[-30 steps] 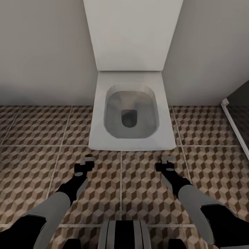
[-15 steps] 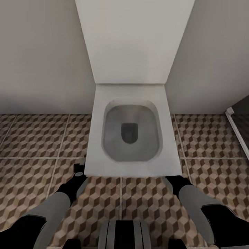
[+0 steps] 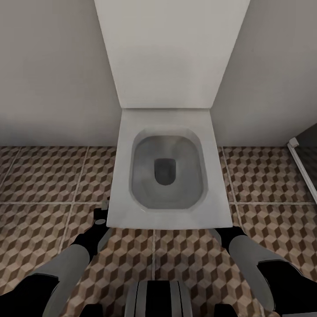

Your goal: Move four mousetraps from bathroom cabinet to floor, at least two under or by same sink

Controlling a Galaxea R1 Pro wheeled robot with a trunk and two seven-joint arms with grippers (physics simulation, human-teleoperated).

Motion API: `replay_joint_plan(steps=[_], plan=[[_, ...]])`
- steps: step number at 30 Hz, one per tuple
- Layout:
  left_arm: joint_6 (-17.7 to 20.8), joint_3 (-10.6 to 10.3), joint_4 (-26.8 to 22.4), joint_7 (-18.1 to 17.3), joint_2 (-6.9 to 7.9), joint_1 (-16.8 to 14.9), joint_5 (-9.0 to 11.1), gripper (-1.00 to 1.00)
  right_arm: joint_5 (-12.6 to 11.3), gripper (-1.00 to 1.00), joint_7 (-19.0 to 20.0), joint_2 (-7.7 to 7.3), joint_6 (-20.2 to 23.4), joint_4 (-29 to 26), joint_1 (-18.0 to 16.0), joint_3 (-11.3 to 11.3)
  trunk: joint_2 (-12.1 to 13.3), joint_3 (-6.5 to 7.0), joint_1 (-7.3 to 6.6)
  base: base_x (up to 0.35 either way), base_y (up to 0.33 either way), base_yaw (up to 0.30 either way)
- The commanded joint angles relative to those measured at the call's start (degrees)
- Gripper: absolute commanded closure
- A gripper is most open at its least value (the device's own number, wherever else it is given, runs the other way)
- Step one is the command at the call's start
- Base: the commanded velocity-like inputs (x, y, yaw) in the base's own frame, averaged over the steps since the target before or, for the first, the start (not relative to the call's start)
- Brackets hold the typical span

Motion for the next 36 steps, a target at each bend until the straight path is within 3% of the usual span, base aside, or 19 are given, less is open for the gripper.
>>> replay_joint_plan(steps=[1,36], plan=[[-0.19,-0.51,0.06,0.53,0.05,-0.03,0.43,1.00,-0.13,1.00,-0.14,-0.07,0.08,-0.02,-0.02,0.42,-0.01,-0.03,-0.01,0.001,0.000,0.000],[-0.19,-0.35,0.00,0.65,0.03,-0.03,0.45,1.00,-0.70,1.00,-0.13,-0.27,-1.71,0.14,-0.02,0.40,-0.01,-0.03,-0.01,0.000,-0.023,0.000]])
